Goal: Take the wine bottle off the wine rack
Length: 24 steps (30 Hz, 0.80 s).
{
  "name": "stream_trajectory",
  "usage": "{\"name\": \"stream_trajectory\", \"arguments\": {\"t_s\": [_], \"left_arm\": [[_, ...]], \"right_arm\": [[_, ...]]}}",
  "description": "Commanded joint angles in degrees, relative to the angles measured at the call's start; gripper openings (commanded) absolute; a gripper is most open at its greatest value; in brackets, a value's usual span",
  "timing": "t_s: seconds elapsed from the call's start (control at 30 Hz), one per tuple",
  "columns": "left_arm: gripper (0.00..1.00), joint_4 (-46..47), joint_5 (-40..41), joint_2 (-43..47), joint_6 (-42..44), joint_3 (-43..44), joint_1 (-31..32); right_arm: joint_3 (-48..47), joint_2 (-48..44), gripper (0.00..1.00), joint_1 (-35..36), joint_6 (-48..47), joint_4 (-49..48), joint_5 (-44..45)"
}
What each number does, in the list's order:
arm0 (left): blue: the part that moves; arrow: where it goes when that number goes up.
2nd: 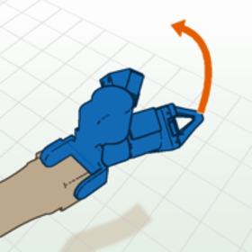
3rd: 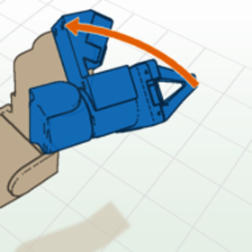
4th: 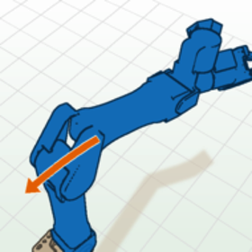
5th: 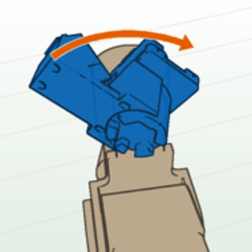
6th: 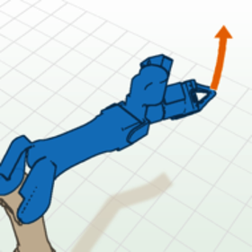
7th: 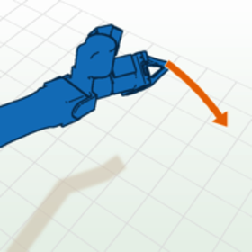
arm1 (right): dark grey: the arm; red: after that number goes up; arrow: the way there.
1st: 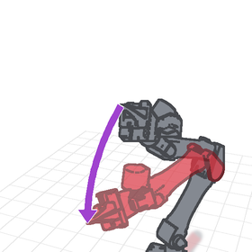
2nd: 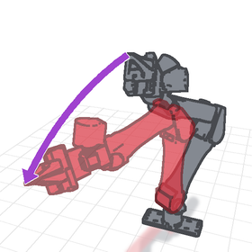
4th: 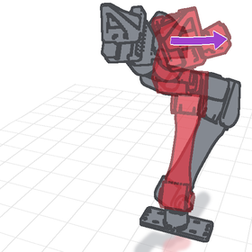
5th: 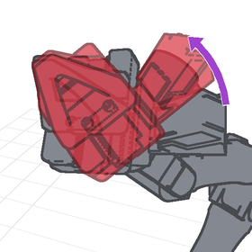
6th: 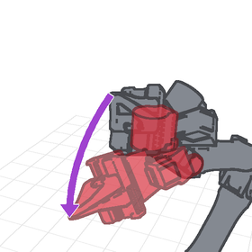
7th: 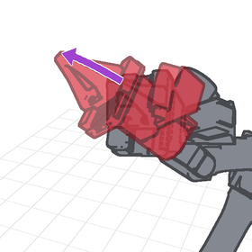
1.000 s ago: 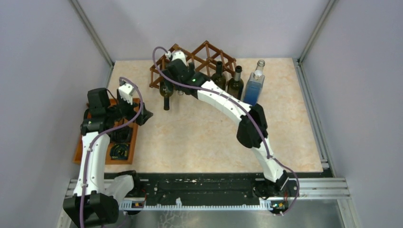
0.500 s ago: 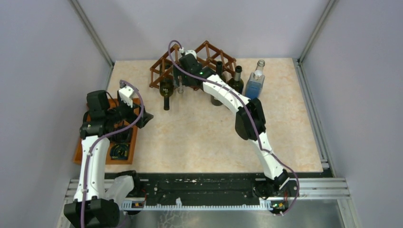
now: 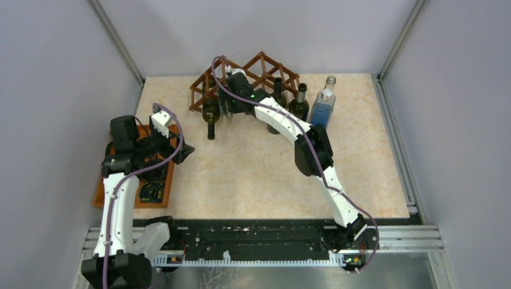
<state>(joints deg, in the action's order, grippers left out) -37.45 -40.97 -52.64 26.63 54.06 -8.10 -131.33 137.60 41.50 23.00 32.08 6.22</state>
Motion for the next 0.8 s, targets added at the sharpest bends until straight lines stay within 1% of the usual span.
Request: {"name": "stream_trajectory", "arguments": {"t_s": [0.0, 0.27, 0.53, 0.57, 0.67, 0.77], "left_arm": [[0.99, -0.78, -1.44, 0.93, 0.65, -0.26, -0.29], [0.99, -1.43, -0.83, 1.73, 1.93, -0.62, -0.31], [0.99, -1.32, -1.09, 1.92, 1.98, -1.48, -0.27], [0.99, -1.37, -1.07, 1.88, 1.95, -1.5, -0.27], [0.99, -1.47, -0.87, 1.99, 2.07, -1.44, -0.29], [0.99, -1.41, -0.89, 2.08, 2.28, -1.63, -0.34]], "right_arm": [[-2.5, 0.9, 0.74, -0.17, 1.16, -3.81, -1.9], [-3.56, 2.01, 0.68, -0.83, 1.4, -4.94, -4.1], [-3.61, 2.63, 0.67, -2.12, 2.83, -6.0, -5.96], [-3.67, 2.77, 0.66, -2.14, 2.98, -6.12, -7.23], [-3.76, 3.15, 0.62, -2.23, 3.39, -6.27, -7.69], [-3.75, 3.24, 0.53, -2.22, 3.93, -6.65, -8.32]]}}
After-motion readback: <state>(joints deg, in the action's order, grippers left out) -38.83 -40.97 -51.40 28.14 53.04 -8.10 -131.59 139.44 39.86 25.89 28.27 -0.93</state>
